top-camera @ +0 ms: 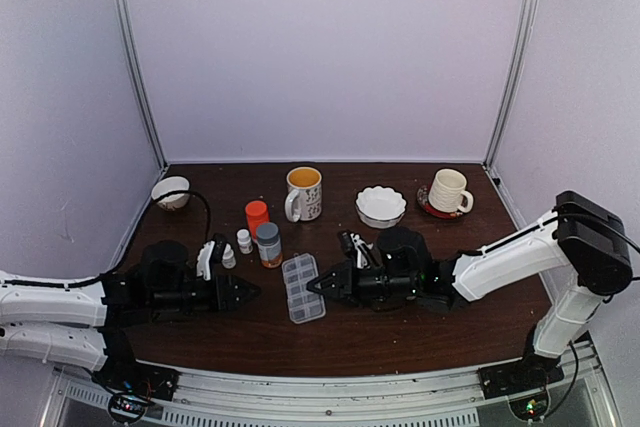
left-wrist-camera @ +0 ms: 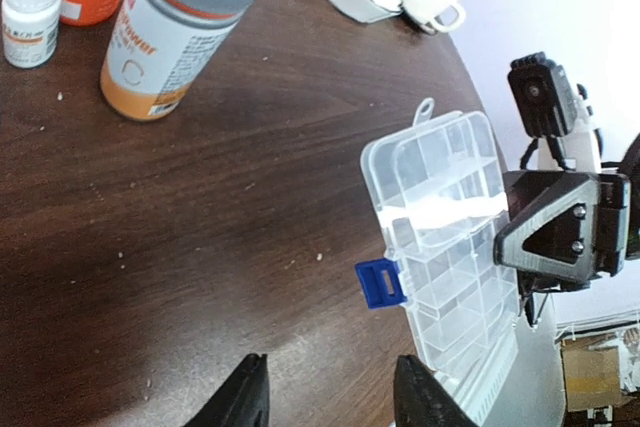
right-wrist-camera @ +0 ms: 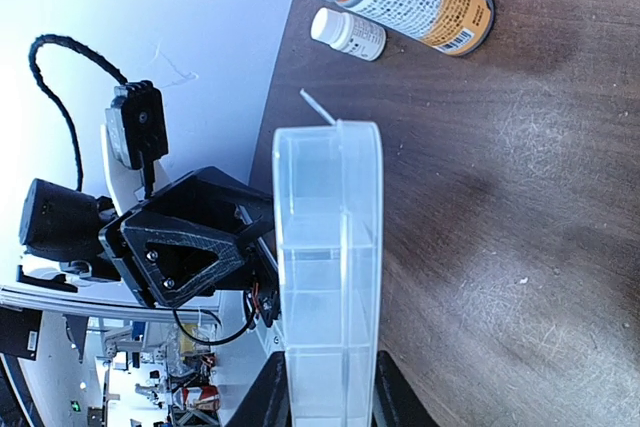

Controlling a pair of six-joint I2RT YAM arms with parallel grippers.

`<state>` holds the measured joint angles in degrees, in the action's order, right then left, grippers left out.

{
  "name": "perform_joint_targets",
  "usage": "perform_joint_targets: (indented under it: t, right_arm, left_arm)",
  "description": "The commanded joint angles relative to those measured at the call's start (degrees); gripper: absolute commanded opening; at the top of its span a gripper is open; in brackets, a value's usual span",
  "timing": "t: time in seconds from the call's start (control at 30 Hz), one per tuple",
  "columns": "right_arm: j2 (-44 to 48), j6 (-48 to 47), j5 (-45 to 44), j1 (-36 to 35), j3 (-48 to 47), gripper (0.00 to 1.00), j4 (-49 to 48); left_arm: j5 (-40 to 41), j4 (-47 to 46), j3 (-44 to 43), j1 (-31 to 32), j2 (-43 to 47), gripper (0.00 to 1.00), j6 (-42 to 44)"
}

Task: Sort the pills into containers
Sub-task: Pass from the right arm to the left

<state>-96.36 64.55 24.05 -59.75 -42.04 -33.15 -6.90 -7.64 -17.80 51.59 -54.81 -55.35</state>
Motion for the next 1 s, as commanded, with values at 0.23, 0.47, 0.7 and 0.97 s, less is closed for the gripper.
perform_joint_targets:
  t: [0.23, 0.47, 0.7, 0.97]
  right_arm:
    - [7.94, 2.05, 4.61, 0.16, 4.84, 0.15, -16.72]
    - [7.20, 3.21, 5.99, -0.53, 4.05, 0.15, -19.53]
    - [7.41, 2.22, 6.83, -1.57, 2.98, 0.15, -18.43]
    - [6.29, 1.68, 7.85, -2.69, 1.85, 0.16, -18.25]
  left_arm:
    - [-10.75, -24.11, 2.12, -0.44, 3.86, 0.73, -2.34]
    - [-14.08, -27.92, -2.20, -0.44, -1.53, 0.78, -2.38]
    - [-13.38, -30.92, -4.03, -0.45, -4.91, 0.80, -3.14]
    - [-14.39, -33.86, -5.23, -0.70, -8.05, 0.75, -4.24]
